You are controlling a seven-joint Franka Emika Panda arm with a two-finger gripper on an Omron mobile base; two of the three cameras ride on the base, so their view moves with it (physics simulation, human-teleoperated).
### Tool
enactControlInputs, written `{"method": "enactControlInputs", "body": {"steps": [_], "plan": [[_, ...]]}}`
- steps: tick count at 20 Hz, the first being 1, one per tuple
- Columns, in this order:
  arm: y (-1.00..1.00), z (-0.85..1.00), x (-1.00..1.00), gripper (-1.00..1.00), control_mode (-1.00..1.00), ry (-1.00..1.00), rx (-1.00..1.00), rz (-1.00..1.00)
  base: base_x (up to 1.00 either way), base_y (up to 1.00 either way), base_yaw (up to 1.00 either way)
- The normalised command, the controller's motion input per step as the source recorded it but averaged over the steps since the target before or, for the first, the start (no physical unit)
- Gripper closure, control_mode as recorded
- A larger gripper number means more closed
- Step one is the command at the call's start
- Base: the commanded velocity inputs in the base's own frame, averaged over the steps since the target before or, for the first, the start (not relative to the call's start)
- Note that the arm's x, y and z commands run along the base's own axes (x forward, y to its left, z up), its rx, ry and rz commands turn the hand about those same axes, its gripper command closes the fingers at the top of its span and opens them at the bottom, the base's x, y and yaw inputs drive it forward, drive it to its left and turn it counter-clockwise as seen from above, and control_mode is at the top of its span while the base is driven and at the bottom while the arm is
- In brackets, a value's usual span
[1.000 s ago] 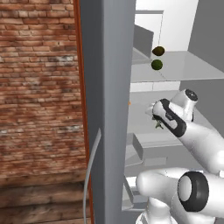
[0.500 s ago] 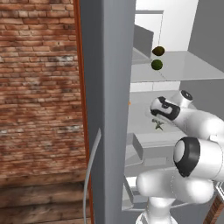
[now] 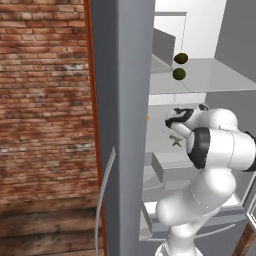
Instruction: Transport the fish and lime to the fridge. Place the fish on the rack containing meat and place the lime on the rack containing the vegetable, ensuring meats and vegetables are on different racks.
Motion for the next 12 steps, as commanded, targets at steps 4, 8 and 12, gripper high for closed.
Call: {"method": "enactControlInputs", "body": {"steps": [4,8,12], "plan": [[-0.01,-0.39,0.61,1.0,-1.0,0.0,0.0,0.0,0.0,0.0,0.0],[0.0,-0.44,0.55,1.0,-1.0,0.0,0.0,0.0,0.0,0.0,0.0],[0.0,-0.38,0.15,1.0,-1.0,0.0,0.0,0.0,0.0,0.0,0.0]]}}
